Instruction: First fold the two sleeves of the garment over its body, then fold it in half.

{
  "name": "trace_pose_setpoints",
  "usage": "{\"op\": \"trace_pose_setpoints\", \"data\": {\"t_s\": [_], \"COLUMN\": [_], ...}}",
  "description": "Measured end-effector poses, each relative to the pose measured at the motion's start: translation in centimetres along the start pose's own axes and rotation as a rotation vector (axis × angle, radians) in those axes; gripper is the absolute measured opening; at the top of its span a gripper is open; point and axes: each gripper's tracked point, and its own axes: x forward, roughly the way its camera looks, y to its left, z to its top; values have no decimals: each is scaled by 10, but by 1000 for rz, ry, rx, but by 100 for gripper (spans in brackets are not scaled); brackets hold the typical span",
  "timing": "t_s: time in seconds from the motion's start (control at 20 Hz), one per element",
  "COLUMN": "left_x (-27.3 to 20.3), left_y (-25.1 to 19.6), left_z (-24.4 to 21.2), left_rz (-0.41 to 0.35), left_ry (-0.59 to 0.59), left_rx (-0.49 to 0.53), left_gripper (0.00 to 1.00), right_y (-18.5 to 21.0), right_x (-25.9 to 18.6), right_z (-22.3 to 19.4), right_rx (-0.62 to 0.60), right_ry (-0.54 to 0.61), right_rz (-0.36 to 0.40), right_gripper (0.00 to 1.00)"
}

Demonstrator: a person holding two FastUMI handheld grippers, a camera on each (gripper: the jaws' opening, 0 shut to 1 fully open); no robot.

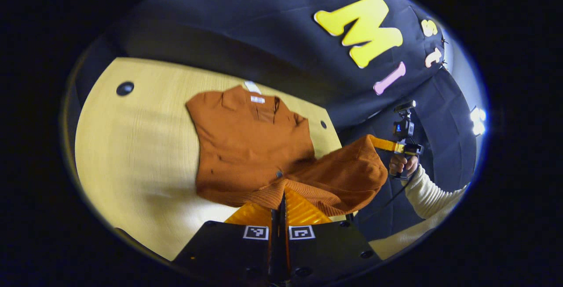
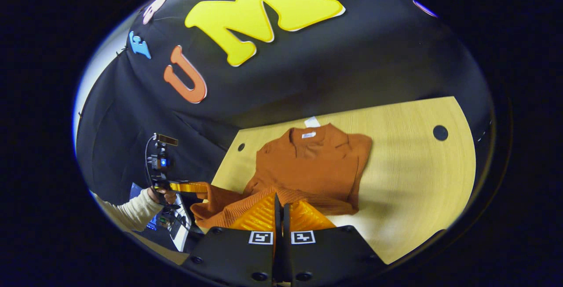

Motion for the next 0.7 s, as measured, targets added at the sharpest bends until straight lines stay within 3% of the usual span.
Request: {"op": "trace_pose_setpoints", "data": {"t_s": [0.2, 0.55, 0.7], "left_x": [60, 145, 154], "left_y": [43, 124, 136], "left_z": [74, 85, 84], "left_rz": [80, 220, 217], "left_ry": [-127, -134, -157], "left_rx": [-83, -201, -250], "left_gripper": [3, 2, 3], "right_y": [-44, -154, -165], "right_x": [65, 159, 159], "right_z": [36, 35, 36], "right_rx": [61, 266, 355], "right_ry": [14, 15, -10], "right_rz": [-101, -265, -257], "right_gripper": [0, 0, 1]}}
